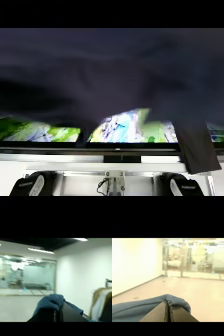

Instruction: Fold the shirts.

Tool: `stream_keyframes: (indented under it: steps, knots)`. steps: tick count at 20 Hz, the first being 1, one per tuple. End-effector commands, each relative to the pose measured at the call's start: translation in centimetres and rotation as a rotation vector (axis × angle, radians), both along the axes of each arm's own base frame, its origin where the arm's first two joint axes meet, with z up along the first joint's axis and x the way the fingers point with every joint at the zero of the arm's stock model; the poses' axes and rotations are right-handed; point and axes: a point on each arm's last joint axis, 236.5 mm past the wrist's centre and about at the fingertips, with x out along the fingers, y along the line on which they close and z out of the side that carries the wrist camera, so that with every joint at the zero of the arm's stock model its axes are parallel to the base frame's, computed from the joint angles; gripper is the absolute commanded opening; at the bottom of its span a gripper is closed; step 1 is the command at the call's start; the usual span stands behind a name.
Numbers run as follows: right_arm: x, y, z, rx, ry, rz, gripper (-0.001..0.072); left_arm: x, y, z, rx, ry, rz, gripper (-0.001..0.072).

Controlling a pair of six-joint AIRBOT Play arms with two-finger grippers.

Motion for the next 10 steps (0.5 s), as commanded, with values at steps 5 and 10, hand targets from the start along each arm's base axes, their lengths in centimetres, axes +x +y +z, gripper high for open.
stream_keyframes:
  steps: [5, 10]
  knots:
    - [8.4, -5.5, -16.3, -0.083, 0.661, -0.209, 0.0071, 7.0, 6.6, -14.4, 0.017, 0.545, 0.278, 0.0038]
    - [23.4, -5.3, -32.9, 0.014, 0.952, -0.158, 0.0071, 20.4, 6.6, -33.4, -0.149, 0.936, 0.062, 0.0038]
